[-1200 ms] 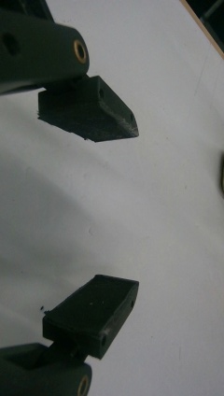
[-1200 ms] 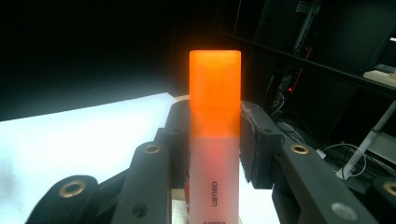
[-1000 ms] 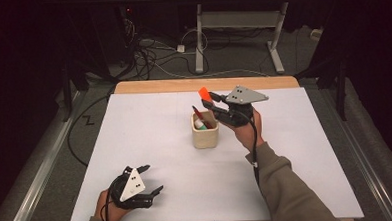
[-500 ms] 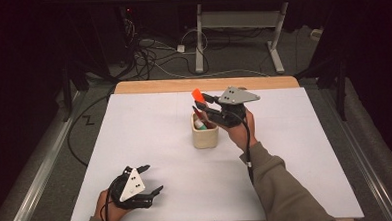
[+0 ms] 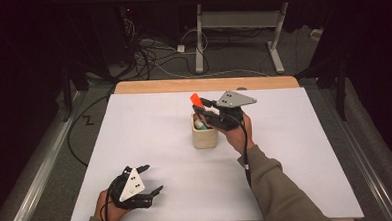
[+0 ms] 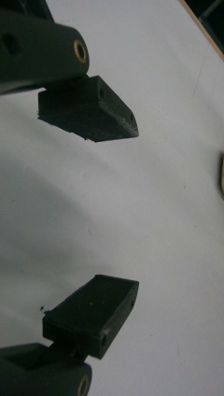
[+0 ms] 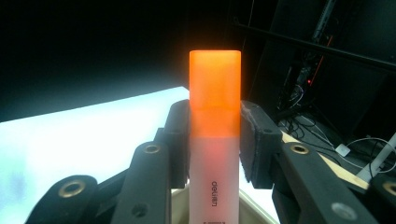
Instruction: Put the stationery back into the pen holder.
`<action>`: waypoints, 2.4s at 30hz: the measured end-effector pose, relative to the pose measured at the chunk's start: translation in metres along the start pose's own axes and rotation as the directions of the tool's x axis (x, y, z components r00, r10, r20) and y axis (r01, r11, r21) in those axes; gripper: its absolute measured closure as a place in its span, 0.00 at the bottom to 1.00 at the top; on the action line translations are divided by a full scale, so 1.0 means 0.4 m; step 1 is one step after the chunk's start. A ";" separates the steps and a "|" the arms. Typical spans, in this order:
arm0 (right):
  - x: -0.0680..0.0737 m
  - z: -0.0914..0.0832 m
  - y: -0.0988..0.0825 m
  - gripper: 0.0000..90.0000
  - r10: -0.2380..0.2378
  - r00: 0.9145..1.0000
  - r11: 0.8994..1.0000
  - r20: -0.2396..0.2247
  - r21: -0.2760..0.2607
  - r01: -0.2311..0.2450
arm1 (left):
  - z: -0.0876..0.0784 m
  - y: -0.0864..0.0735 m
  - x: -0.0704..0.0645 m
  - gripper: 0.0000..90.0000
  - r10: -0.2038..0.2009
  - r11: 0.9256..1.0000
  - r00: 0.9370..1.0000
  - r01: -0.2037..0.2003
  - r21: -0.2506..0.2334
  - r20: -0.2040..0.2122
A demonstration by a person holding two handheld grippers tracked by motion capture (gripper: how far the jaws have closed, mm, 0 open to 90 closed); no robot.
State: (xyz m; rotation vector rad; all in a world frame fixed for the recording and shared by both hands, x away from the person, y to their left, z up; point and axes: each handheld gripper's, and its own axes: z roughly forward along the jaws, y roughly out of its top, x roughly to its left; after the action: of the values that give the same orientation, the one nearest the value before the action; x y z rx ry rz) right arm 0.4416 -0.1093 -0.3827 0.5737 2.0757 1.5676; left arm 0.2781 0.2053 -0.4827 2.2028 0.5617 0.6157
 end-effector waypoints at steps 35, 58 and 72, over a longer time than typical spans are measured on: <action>-0.007 -0.002 -0.065 0.75 0.053 0.998 0.996 -0.017 0.069 -0.052 | 0.002 0.002 -0.003 0.25 0.006 1.000 1.000 -0.006 0.002 0.001; -0.007 -0.018 -0.052 0.64 0.030 1.000 0.997 0.004 0.068 -0.031 | 0.001 0.002 -0.002 0.25 0.006 1.000 1.000 -0.006 0.002 0.002; -0.005 -0.053 -0.024 0.50 -0.026 0.997 0.997 0.071 0.074 0.021 | 0.003 0.003 -0.003 0.25 0.010 1.000 1.000 -0.010 0.005 -0.002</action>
State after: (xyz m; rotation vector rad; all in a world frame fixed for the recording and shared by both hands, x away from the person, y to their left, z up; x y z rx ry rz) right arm 0.4301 -0.1292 -0.3866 0.6204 2.0849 1.4418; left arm 0.2781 0.2033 -0.4828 2.2115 0.5539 0.6224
